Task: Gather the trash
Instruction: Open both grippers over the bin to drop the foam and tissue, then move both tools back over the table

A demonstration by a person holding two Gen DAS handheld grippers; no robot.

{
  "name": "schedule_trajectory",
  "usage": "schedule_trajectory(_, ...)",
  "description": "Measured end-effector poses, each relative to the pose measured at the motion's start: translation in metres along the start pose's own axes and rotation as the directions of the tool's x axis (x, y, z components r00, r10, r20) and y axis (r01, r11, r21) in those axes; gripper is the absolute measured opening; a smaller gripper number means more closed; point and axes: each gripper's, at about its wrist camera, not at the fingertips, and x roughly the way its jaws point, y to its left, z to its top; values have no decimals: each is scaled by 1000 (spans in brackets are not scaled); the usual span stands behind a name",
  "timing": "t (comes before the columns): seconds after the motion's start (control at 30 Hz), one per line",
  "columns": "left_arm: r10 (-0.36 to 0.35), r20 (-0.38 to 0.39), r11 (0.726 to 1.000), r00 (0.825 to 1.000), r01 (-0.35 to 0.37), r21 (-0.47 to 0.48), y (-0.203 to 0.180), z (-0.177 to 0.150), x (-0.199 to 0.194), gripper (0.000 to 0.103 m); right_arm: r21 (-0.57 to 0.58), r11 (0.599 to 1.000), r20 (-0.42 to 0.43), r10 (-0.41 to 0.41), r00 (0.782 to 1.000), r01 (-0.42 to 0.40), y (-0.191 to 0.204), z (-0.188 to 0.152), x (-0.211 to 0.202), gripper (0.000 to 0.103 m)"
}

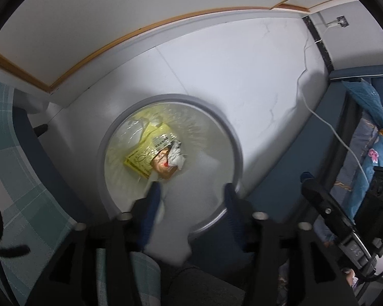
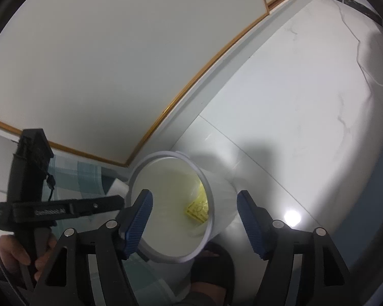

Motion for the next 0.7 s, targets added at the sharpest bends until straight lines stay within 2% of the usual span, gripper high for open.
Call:
schedule_trajectory(0.03, -2, 2, 1000, 1000, 2, -1, 3, -2, 0, 60, 3, 1000, -3, -1, 1000, 1, -1, 0, 1, 73)
schedule_trajectory(0.2, 3, 15, 1000, 1000, -3, -14, 9, -3, -2, 61, 5, 1000, -25, -5, 1000, 5, 0, -6, 5, 74)
schedule_trajectory(0.27, 22, 22, 1000, 1000, -22, -17, 8, -3, -3, 73, 9, 1000, -36, 2, 999, -2, 0, -8, 7, 76)
schedule_trajectory(0.3, 35, 32, 999, 999, -34, -18, 9, -4, -4, 75, 9, 1000, -40, 2, 999, -2, 1, -8, 8, 77)
schedule_trajectory(0.47, 70, 46, 998, 996, -70, -7, 7, -6, -5, 76, 8, 1000, -53, 5, 999, -5, 2, -12, 11, 82)
schedule_trajectory(0.57, 151, 79, 988, 985, -151, -10, 6, -8, -9, 78, 15, 1000, -59, 5, 998, -4, 0, -13, 11, 83)
schedule_trajectory(0.7, 163, 123, 986, 979, -167, 18, 0, -13, -18, 78, 25, 1000, -61, -4, 998, 5, -2, -11, 5, 83)
